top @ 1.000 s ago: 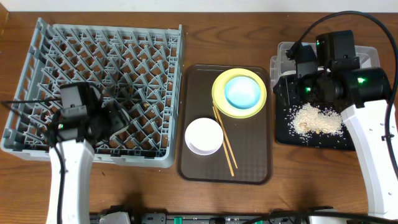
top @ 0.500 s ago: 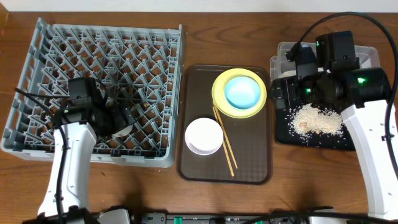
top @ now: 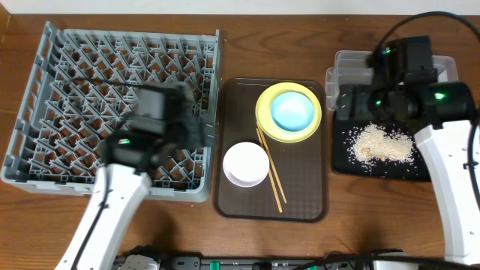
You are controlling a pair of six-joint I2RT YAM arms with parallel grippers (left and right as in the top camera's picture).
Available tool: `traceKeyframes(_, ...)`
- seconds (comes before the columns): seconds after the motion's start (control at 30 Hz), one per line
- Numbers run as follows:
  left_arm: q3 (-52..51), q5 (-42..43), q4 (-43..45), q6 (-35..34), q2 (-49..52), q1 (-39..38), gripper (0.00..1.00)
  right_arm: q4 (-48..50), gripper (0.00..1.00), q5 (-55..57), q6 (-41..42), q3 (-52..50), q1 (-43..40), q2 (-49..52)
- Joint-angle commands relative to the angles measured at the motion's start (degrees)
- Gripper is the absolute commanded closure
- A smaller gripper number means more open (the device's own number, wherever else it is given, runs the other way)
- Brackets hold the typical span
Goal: Sort waste into correct bins and load items into the dishwasher
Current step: 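Reach the left gripper to the tray and grasp the white saucer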
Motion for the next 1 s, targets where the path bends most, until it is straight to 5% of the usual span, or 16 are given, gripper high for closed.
traceKeyframes(0.0, 0.20, 2.60, 1.97, 0.52, 3.26, -7.72, 0.00, 0.31, 0.01, 3.10, 8.20, 0.50, -3.21, -0.31)
traceKeyframes(0.57, 0.20, 2.05, 5.62, 0.57, 28.48, -25.22, 0.11, -0.31, 0.01, 2.08, 8.15, 0.48, -3.98, -0.28)
traceKeyframes(0.73, 0.20, 2.05, 5.62, 0.55, 32.50, -26.25, 0.36, -0.70, 0.01, 2.08, 8.15, 0.48, -3.98, -0.28)
traceKeyframes(0.97, 0.61, 2.05, 5.88, 0.55, 30.64, -26.23, 0.87, -0.79, 0.01, 2.08, 8.13, 0.48, -3.98, -0.28)
